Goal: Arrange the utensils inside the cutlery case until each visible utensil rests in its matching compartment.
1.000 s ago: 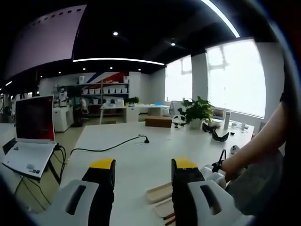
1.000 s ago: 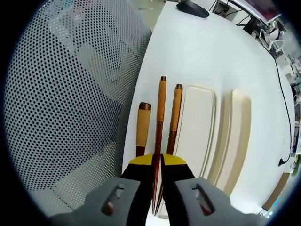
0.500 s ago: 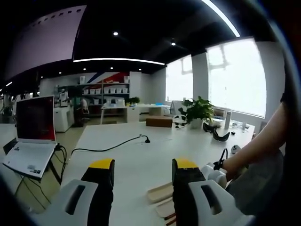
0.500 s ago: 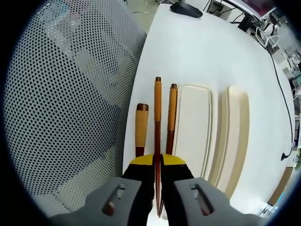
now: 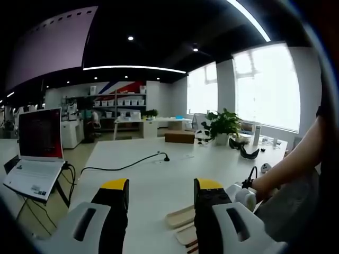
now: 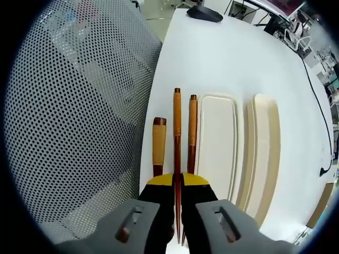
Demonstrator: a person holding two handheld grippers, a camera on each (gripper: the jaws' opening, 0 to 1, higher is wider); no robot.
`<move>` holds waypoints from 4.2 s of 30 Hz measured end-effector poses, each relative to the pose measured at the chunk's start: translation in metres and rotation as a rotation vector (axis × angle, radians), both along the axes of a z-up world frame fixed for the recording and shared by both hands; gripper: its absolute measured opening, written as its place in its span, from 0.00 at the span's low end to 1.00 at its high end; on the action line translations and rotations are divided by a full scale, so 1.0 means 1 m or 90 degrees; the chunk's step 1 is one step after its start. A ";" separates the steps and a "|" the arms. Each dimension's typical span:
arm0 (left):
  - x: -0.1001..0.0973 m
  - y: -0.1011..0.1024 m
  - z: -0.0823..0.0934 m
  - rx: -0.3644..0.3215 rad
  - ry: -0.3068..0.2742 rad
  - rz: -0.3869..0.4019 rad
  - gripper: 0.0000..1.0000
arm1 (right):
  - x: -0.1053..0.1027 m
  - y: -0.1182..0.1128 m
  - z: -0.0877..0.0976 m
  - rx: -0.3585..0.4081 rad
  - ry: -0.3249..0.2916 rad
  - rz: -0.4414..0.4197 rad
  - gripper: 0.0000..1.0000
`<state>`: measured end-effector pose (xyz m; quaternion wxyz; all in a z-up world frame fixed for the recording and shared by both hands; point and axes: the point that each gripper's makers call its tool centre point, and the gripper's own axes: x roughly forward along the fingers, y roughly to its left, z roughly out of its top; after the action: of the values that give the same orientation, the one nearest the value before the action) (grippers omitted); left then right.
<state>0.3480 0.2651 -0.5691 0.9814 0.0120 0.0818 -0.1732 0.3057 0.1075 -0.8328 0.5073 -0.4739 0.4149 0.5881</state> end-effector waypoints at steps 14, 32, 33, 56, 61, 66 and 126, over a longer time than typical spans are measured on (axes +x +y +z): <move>0.000 0.000 0.000 0.001 0.000 0.002 0.50 | 0.002 0.001 0.007 0.005 -0.002 -0.003 0.00; 0.000 0.000 0.000 0.005 0.002 0.004 0.50 | 0.011 0.001 0.022 0.014 -0.027 -0.006 0.00; 0.000 0.000 -0.001 0.006 0.003 0.003 0.50 | 0.012 0.000 0.022 0.014 -0.028 -0.009 0.00; 0.000 -0.002 -0.009 0.029 0.027 -0.003 0.49 | 0.023 -0.004 0.031 0.034 -0.041 -0.038 0.00; 0.000 -0.002 -0.010 0.032 0.028 -0.005 0.49 | 0.025 -0.005 0.033 0.035 -0.046 -0.037 0.00; 0.000 -0.001 -0.010 0.037 0.027 -0.006 0.49 | 0.028 -0.007 0.034 0.035 -0.053 -0.039 0.00; 0.001 -0.002 -0.012 0.034 0.035 -0.003 0.49 | 0.078 -0.004 0.068 0.127 -0.174 -0.079 0.00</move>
<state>0.3485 0.2635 -0.5811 0.9777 0.0337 0.1135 -0.1733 0.3837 0.1035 -0.7650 0.6389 -0.4700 0.3102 0.5241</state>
